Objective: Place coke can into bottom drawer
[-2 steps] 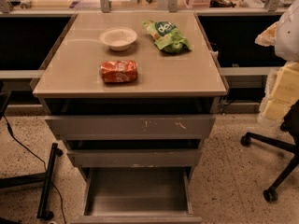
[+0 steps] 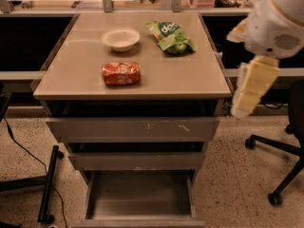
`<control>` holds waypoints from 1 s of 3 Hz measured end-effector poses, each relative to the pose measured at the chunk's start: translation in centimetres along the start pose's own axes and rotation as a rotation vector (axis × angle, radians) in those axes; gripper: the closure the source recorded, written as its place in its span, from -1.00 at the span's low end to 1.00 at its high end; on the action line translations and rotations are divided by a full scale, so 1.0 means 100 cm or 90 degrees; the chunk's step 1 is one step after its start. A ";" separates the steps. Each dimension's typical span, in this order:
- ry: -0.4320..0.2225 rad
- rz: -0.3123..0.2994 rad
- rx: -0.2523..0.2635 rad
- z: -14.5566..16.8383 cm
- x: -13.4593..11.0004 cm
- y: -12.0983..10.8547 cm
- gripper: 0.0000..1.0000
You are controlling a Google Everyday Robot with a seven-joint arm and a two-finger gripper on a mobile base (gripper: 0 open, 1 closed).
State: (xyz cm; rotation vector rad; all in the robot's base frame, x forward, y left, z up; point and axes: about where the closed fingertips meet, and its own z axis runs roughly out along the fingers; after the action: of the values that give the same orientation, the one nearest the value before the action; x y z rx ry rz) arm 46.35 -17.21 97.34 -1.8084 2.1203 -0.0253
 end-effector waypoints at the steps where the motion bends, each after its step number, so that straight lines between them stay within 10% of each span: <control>1: -0.071 -0.076 -0.038 0.029 -0.078 -0.016 -1.00; 3: -0.154 -0.160 -0.072 0.068 -0.200 -0.035 -1.00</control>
Offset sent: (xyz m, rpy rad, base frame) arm 0.0822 0.2253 0.0024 0.1945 0.0273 0.3993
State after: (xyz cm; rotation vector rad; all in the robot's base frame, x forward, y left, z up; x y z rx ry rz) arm 53.94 2.74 96.87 -2.0200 1.7525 0.2423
